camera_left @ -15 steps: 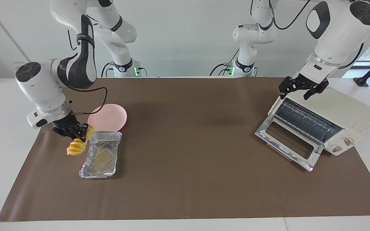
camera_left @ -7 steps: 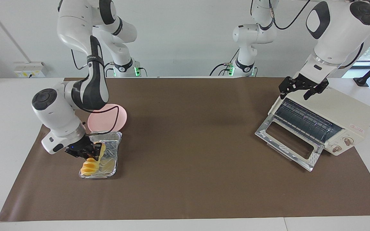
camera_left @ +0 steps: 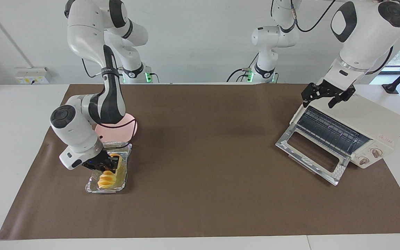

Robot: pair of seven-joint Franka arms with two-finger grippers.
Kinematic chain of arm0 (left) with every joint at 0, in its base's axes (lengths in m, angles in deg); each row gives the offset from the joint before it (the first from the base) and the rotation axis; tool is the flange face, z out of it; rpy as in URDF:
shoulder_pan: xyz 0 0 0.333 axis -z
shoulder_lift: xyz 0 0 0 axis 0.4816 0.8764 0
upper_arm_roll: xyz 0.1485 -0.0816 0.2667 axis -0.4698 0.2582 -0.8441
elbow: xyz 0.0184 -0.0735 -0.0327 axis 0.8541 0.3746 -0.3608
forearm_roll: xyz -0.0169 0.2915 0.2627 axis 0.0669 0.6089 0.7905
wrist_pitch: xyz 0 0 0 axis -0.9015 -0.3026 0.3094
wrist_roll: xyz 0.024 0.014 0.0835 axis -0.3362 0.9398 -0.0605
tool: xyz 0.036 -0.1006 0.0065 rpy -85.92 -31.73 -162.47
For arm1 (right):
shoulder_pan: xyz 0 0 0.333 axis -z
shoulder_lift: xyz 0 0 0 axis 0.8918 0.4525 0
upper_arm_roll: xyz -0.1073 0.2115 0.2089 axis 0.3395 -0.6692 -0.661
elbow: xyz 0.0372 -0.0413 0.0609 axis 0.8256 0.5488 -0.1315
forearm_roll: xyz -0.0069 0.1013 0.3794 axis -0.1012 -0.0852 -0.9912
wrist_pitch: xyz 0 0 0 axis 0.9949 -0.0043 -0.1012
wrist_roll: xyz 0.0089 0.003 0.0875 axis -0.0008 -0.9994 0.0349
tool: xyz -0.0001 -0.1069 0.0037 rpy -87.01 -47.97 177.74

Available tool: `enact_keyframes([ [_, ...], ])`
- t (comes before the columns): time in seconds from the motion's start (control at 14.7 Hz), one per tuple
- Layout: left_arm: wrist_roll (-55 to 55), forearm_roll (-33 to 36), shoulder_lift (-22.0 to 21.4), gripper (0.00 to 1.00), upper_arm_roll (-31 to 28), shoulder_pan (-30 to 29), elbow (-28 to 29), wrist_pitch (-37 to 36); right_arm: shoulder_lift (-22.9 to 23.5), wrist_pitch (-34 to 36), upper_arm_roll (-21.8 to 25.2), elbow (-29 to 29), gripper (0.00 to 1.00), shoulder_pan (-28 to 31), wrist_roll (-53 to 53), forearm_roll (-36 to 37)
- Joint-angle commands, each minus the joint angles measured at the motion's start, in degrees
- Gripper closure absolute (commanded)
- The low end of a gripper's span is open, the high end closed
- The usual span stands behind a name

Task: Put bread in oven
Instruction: 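Lift the bread and lower it into the foil tray with the right gripper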

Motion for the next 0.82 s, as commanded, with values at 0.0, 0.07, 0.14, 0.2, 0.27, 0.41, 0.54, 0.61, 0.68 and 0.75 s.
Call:
enact_keyframes([
  [0.0,-0.5,-1.0,-1.0,0.00,-0.2,-0.1,1.0,-0.2,-2.6,-0.4,-0.5,3.3,0.60,0.1,0.2,-0.5],
  [0.07,-0.5,-1.0,-1.0,0.00,-0.2,-0.1,1.0,-0.2,-2.8,-0.7,-0.5,4.0,0.58,0.0,0.2,-0.5],
  [0.14,-0.5,-1.0,-1.0,0.00,-0.2,-0.1,1.0,-0.2,-3.0,-1.6,-0.5,5.3,0.51,-0.1,0.7,-0.5],
  [0.2,-0.5,-1.0,-1.0,0.00,-0.2,-0.1,1.0,-0.2,-3.3,-2.6,-0.5,6.1,0.31,-0.2,1.6,-0.4],
  [0.27,-0.5,-1.0,-1.0,0.00,-0.2,-0.1,1.0,-0.2,-3.4,-2.8,-0.5,6.2,0.00,-0.2,2.4,-0.4],
  [0.41,-0.5,-1.0,-1.0,0.00,-0.2,-0.1,1.0,-0.2,-3.5,-1.6,-0.5,4.7,0.00,-0.2,3.1,-0.4],
  [0.54,-0.5,-1.0,-1.0,0.00,-0.2,-0.1,1.0,-0.2,-3.3,4.4,-0.5,-1.0,0.00,-0.1,3.0,-0.3],
  [0.61,-0.5,-1.0,-1.0,0.00,-0.2,-0.1,1.0,-0.2,-3.3,6.0,-0.5,-2.9,0.00,0.4,2.3,-0.1],
  [0.68,-0.5,-1.0,-1.0,0.00,-0.2,-0.1,1.0,-0.2,-3.2,5.9,-0.5,-3.2,0.00,1.1,1.0,0.1],
  [0.75,-0.5,-1.0,-1.0,0.00,-0.2,-0.1,1.0,-0.2,-2.9,5.2,-0.4,-3.2,0.00,1.8,-1.1,-0.2],
])
